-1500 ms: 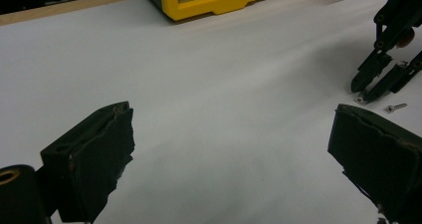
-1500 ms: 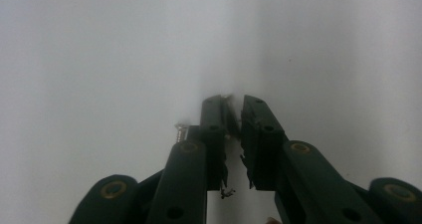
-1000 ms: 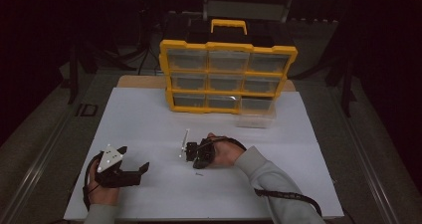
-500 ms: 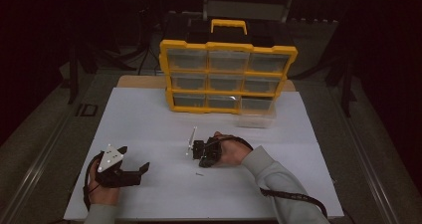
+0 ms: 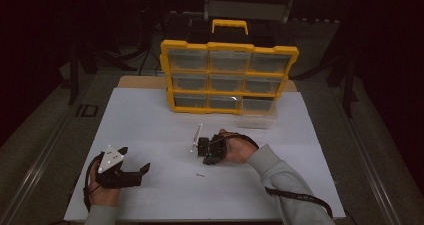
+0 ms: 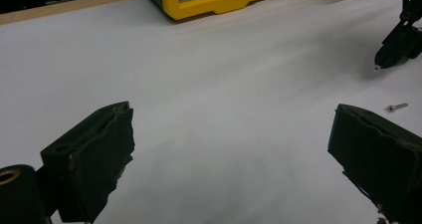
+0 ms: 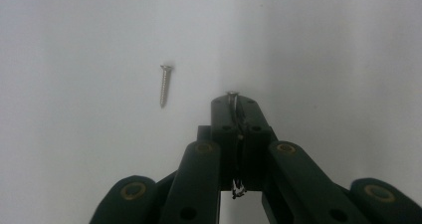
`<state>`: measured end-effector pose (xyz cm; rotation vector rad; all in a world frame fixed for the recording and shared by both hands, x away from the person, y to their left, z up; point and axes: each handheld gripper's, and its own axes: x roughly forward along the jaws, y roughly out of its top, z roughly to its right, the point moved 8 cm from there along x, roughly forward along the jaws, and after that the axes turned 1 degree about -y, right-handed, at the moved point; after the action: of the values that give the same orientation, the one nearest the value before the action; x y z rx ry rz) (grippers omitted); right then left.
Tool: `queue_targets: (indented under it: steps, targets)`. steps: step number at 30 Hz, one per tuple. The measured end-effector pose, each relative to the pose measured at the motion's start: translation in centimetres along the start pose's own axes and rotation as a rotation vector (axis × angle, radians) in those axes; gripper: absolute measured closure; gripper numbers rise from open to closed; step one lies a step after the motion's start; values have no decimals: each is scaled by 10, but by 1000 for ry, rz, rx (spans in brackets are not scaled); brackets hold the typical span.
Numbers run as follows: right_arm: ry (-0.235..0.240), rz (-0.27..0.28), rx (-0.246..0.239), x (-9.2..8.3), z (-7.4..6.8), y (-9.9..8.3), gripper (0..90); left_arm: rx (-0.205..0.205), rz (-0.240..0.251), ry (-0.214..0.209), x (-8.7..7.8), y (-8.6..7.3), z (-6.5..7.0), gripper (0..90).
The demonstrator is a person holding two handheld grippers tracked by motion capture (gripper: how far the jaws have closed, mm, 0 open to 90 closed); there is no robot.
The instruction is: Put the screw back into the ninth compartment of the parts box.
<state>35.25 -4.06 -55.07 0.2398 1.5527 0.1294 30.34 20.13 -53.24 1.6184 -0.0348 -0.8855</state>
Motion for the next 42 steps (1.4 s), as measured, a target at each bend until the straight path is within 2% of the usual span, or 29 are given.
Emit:
queue_targets:
  steps: [42]
  targets:
    - [-57, 32, 27, -35, 16, -7, 879, 0, 1, 1, 0, 0, 0, 47]
